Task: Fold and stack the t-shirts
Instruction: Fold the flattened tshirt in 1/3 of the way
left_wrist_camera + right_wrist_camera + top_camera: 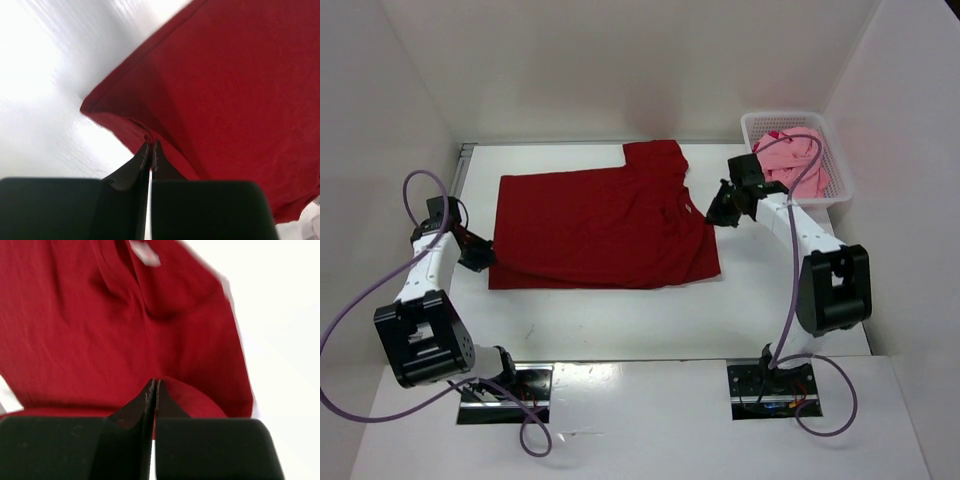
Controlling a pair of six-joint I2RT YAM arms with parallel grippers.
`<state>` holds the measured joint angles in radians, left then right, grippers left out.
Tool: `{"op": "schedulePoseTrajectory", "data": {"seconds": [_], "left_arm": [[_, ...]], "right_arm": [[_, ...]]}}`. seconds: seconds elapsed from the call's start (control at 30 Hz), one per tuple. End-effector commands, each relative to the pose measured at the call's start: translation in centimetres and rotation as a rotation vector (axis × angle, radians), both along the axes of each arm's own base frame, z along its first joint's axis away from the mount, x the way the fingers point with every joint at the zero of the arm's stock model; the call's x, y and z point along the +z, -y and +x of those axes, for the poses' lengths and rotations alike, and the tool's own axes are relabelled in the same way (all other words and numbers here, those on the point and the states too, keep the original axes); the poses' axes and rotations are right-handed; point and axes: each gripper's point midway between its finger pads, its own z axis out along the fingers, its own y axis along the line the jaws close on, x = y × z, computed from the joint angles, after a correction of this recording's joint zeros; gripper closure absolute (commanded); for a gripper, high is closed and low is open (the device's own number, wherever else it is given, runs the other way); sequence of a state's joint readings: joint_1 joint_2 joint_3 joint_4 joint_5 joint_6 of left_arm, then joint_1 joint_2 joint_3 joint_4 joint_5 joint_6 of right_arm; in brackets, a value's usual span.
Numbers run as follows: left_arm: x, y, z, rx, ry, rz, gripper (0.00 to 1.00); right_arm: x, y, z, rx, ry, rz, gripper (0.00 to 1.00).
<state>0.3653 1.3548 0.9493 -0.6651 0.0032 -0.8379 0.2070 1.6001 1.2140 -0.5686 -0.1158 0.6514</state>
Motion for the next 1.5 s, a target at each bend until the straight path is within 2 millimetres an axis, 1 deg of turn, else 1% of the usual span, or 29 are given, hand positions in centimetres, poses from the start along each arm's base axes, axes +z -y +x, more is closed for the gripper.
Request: {"op": "schedulePoseTrajectory", "data": {"seconds": [0.0,0.1,0.13,0.17,0.27,0.33,0.37,0.4,0.53,0.6,0.67,0.73,0.77,0.8,0.9,0.93,1.0,1.03,1.07,1.13,1.2,1.23,1.27,1.3,1.33,1.37,1.4,1.43,1.47], "left_arm": [[0.4,-1.1,2.1,-0.001,0.057,0.01,1.0],[0.0,-1.4,2.9,-0.001,0.054,0.009,1.0],[0.2,-1.2,3.4,-0.001,0.065,-0.007,1.0],[-0.3,-1.1,3.7,-0.007,0.063,-0.021,1.0],[0.0,-1.7,5.4,0.001,0.087,-0.016,1.0],[-0.9,-1.8,6.0,-0.003,0.067,-0.034,1.0],[-1.5,-1.9,6.3,-0.003,0.05,-0.041,1.0],[-1.1,-2.2,7.4,-0.008,0.074,-0.04,1.0],[-1.3,-2.5,8.3,-0.008,0.076,-0.04,1.0],[-1.0,-2.5,8.4,-0.001,0.085,-0.064,1.0],[0.8,-2.1,8.6,-0.016,0.141,-0.089,0.98],[2.2,-2.1,8.3,-0.014,0.175,-0.065,0.97],[1.4,-1.9,7.8,-0.013,0.154,-0.074,0.97],[1.4,-1.9,7.7,-0.014,0.162,-0.071,0.97],[0.6,-2.1,8.0,-0.001,0.164,-0.097,0.95],[0.8,-2.2,9.1,-0.012,0.183,-0.109,0.95],[0.4,-2.5,10.3,-0.007,0.193,-0.121,0.91],[-0.2,-2.5,10.7,-0.011,0.183,-0.136,0.91],[-1.4,-2.6,11.4,-0.013,0.157,-0.158,0.91],[-3.4,-2.8,11.4,-0.003,0.11,-0.168,0.91],[-3.5,-3.3,11.3,0.011,0.107,-0.158,0.91],[-2.7,-3.5,11.1,0.015,0.122,-0.139,0.84],[-2.7,-3.5,11.1,0.015,0.122,-0.139,0.84],[-1.8,-4.1,11.3,0.024,0.152,-0.125,0.8],[-1.3,-3.8,11.4,0.013,0.169,-0.138,0.74],[-0.8,-3.6,11.5,0.005,0.183,-0.146,0.62],[0.1,-3.8,11.2,0.011,0.206,-0.145,0.56],[0.8,-3.7,10.8,0.001,0.211,-0.137,0.47],[2.0,-4.0,10.0,0.017,0.231,-0.115,0.44]], "right_arm": [[2.7,0.1,4.7,-0.004,0.148,-0.052,1.0],[2.3,-0.2,6.1,0.004,0.145,-0.06,1.0],[2.9,0.1,7.0,0.003,0.164,-0.063,1.0],[2.1,0.2,7.5,-0.003,0.151,-0.074,1.0],[1.9,0.0,9.0,-0.002,0.149,-0.088,1.0],[2.4,0.2,10.2,-0.016,0.17,-0.101,1.0],[1.7,0.1,10.5,-0.009,0.16,-0.109,1.0],[1.7,0.6,12.0,-0.017,0.172,-0.121,1.0],[1.0,1.5,13.3,-0.041,0.159,-0.134,1.0],[0.7,2.0,14.0,-0.035,0.15,-0.149,1.0],[1.0,2.1,13.8,-0.026,0.141,-0.157,1.0],[3.4,2.4,13.5,-0.028,0.196,-0.164,1.0],[3.2,3.0,13.1,-0.038,0.188,-0.166,1.0],[3.9,3.2,13.4,-0.042,0.207,-0.155,1.0],[2.6,2.8,13.6,-0.026,0.182,-0.141,1.0],[1.2,2.8,13.9,-0.024,0.156,-0.145,1.0],[0.6,2.5,14.4,-0.016,0.148,-0.138,1.0],[0.1,2.5,14.7,-0.016,0.142,-0.139,1.0],[-1.2,2.4,15.0,-0.021,0.118,-0.137,1.0],[-2.0,2.3,15.6,-0.021,0.108,-0.138,1.0],[-1.6,2.3,15.9,-0.022,0.12,-0.137,1.0],[-1.3,1.9,16.3,-0.014,0.139,-0.122,1.0],[-0.7,1.9,16.6,-0.015,0.154,-0.119,1.0],[-0.3,1.6,16.8,-0.015,0.161,-0.103,1.0],[0.6,1.3,17.1,-0.008,0.181,-0.089,1.0],[0.9,1.3,17.1,-0.007,0.178,-0.089,1.0],[1.0,1.1,17.0,0.0,0.177,-0.08,0.96],[3.2,1.1,16.9,-0.002,0.219,-0.074,0.92],[3.8,1.2,16.4,-0.002,0.224,-0.073,0.79]]}}
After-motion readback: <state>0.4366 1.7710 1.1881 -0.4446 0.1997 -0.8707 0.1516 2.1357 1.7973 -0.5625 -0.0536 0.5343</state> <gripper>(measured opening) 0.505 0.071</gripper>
